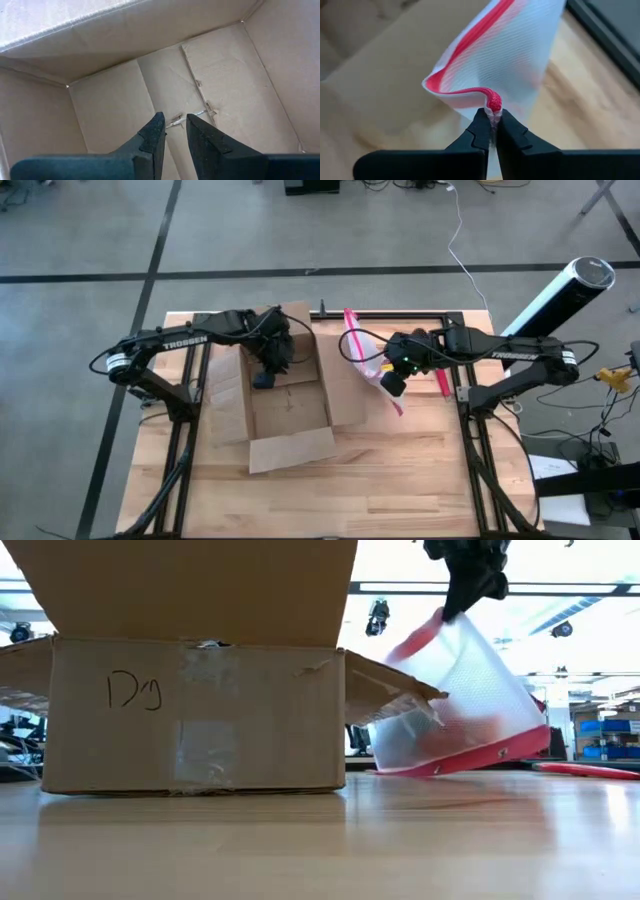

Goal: Unpack boxes
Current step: Put the zip bag on the table, then break down the cardboard box

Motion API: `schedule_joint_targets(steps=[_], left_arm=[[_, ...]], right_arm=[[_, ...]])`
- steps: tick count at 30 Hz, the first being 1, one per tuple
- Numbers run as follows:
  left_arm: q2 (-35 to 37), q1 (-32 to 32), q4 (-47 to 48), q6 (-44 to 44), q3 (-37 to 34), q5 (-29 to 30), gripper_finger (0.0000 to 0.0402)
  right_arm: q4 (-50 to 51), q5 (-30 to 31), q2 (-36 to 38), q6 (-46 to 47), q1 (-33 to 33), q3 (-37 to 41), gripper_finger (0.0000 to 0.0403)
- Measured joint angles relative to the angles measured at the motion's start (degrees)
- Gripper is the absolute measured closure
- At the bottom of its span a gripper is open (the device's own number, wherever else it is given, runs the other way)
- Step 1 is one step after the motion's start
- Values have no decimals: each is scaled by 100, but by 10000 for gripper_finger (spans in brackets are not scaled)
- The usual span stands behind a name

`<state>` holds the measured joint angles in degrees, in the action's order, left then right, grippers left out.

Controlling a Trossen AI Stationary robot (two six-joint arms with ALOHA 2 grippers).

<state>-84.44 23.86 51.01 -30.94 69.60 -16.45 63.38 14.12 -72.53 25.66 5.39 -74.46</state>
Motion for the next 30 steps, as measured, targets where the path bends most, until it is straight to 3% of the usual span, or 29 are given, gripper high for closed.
schedule_joint_targets(steps=[15,19,25,30], left_arm=[[-1,2,-50,61,0,0,323],[-2,2,-115,60,0,2,324],[-2,2,-180,37,2,-147,322],[7,-20,-50,512,2,-1752,305]], right_arm=[[638,542,79,-400,466,0,186],[875,769,233,-310,473,0,173],[420,847,463,-234,479,0,187],[81,848,472,-375,479,0,196]])
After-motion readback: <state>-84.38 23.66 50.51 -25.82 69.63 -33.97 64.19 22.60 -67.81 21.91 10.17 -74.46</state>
